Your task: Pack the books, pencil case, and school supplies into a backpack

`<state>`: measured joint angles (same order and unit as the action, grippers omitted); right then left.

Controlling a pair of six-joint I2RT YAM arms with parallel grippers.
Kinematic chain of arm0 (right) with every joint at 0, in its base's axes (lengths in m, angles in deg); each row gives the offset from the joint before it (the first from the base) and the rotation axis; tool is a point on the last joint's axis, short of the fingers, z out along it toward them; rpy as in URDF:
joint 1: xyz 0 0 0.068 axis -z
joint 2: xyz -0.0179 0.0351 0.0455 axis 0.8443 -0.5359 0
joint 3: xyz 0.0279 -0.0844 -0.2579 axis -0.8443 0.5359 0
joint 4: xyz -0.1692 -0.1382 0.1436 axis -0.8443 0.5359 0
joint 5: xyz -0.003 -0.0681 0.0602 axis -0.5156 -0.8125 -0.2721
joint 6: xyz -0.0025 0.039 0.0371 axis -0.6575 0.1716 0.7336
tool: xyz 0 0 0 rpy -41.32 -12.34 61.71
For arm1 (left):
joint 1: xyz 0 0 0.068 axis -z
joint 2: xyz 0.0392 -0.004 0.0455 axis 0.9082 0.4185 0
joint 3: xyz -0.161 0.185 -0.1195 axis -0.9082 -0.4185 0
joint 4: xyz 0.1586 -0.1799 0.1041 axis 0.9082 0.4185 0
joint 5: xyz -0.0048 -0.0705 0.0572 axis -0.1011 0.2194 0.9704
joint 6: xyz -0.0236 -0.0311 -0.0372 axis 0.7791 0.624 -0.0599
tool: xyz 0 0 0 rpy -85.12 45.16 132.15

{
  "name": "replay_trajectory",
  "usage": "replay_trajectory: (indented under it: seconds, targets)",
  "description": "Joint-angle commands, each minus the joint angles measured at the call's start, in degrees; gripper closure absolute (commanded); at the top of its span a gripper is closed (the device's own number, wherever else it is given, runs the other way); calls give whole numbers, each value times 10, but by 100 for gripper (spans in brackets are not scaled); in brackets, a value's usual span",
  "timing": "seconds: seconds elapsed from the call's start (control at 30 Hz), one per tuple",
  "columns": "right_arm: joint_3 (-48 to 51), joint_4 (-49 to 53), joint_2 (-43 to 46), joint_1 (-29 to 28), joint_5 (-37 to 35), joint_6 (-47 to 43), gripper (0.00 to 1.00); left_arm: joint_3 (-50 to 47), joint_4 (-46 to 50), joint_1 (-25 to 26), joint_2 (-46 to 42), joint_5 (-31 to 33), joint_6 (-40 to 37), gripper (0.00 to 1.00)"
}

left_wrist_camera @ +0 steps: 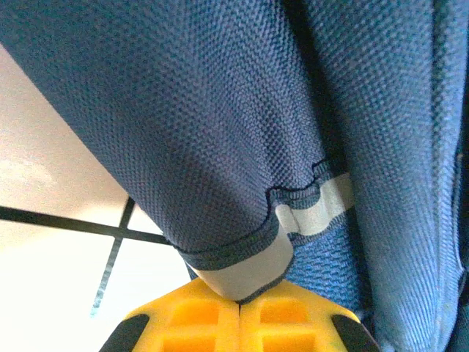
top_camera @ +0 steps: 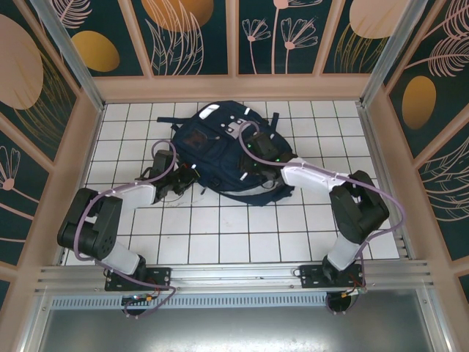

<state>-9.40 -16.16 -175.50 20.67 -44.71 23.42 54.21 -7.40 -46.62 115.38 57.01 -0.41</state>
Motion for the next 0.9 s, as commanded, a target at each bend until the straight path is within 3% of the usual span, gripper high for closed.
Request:
replay_trajectory:
  seconds: [0.0, 0.2, 0.37, 0.5, 0.67, 0.87]
  targets:
    - [0, 18, -34, 46, -16, -56, 54, 0, -21, 18, -30, 6, 31, 100]
    - [-33, 28, -54, 91, -18, -95, 54, 7, -30, 67, -47, 25, 84, 100]
    - [-34, 38, -3, 79, -18, -74, 49, 40, -34, 97, -20, 29, 103, 100]
    - [9, 32, 55, 26, -48, -32, 44, 58, -44, 102, 13, 19, 101, 100]
    - [102, -36, 113, -63, -45, 32, 45, 77, -55, 103, 49, 1, 99, 100]
    - [138, -92, 68, -144, -76, 93, 52, 80, -55, 104, 56, -4, 101, 100]
